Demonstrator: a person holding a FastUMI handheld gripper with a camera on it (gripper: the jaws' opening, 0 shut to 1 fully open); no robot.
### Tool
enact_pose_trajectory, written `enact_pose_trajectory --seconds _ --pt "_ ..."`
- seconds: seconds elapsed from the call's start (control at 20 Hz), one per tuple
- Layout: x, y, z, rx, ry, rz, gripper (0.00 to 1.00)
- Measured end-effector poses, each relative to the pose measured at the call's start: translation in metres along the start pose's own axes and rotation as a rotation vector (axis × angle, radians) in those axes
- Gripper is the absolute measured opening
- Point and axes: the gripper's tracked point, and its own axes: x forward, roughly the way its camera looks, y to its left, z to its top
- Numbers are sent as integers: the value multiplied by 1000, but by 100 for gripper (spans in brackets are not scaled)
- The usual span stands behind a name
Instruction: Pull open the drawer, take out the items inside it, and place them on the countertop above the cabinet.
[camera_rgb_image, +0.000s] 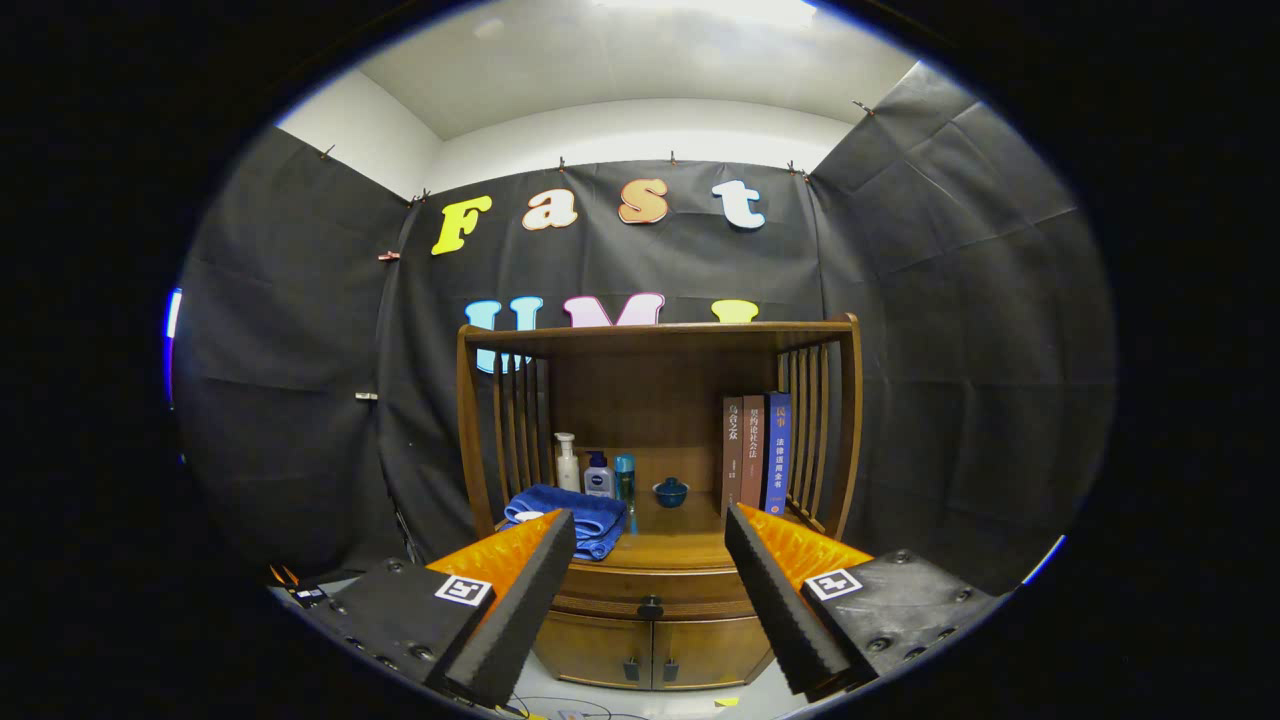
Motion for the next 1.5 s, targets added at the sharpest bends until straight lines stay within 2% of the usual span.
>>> enact_pose_trajectory --seconds 0.25,0.45,0.75,1.1,1.5 --pt "-3 7 12 -9 -28 19 98" --pt "-3 6 5 16 -8 18 98" --pt "2 7 -8 -16 9 17 98" --pt "35 7 -64 9 80 16 98" --pt "94 3 -161 1 194 3 99"
